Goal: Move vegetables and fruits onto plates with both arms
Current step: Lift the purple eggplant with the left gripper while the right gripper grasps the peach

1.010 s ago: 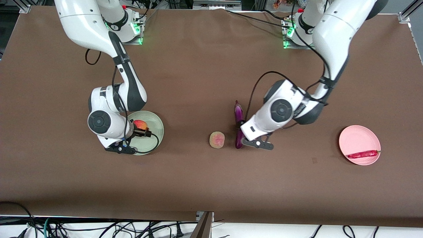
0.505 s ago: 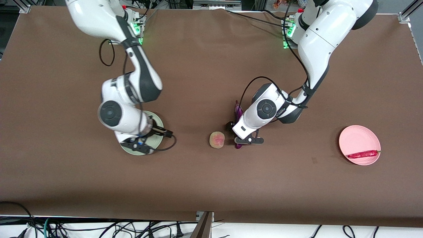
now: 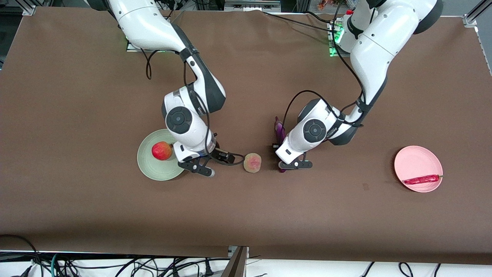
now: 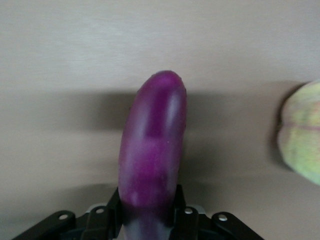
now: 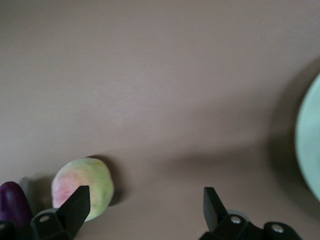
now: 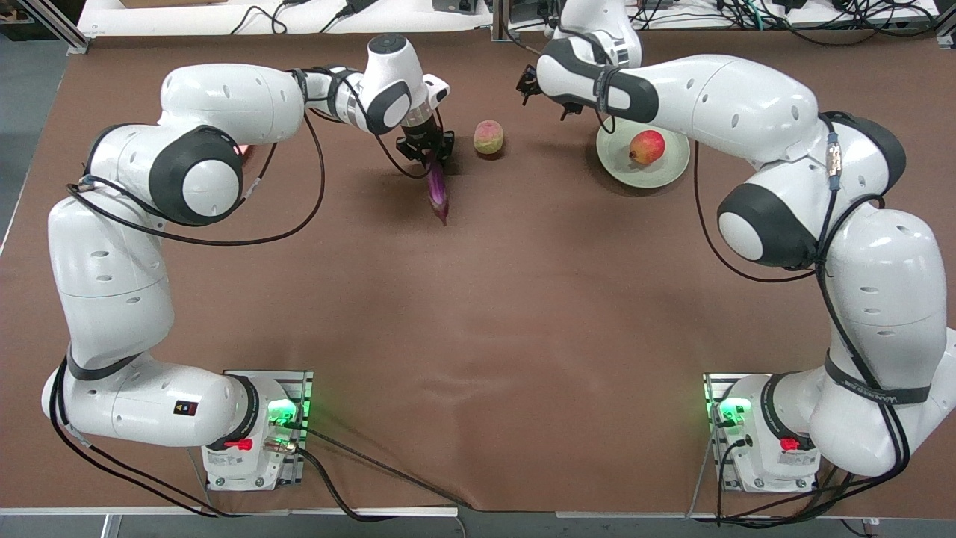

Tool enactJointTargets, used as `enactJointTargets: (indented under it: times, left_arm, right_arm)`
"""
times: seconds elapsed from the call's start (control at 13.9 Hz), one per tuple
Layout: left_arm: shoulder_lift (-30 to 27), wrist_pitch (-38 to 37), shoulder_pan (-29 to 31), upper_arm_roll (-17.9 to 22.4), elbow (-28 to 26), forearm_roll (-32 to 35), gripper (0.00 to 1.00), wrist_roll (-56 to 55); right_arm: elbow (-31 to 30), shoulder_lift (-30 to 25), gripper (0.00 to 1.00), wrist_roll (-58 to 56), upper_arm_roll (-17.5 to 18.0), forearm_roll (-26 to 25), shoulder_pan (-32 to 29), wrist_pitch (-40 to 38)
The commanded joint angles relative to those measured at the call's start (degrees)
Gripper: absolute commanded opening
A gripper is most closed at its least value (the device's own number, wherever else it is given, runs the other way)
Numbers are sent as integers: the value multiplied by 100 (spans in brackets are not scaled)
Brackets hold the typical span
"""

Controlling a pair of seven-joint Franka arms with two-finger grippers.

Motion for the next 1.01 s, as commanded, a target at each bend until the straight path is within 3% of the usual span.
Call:
enactJointTargets:
  times: [0.0,0.14,0.43,0.65,0.79,0.94]
  left_arm:
    - [-678,-813,244,-10,-41,-4,14,30]
    - [-917,-1375,445,-1,90,-4,14,292]
    - [-997,-2895,850,70,723,311,16,1230]
    - [-1005,-3187,1227,122,768,593,16,2444]
    - [-1032,-3425,1588,131,794,934,16,2971]
    - [-1032,-3426,1755,140,794,1680,16,3525]
  right_arm:
    - [373,291,100,72,-38,26,196,144]
    - [663,528,100,90,-29,34,432,310]
    - [752,915,100,319,-38,-9,811,1452]
    - [752,1196,100,284,-38,-105,899,2094]
    - [743,1267,100,283,-38,-814,917,2078]
    - [699,1293,100,310,-38,-1151,943,2078]
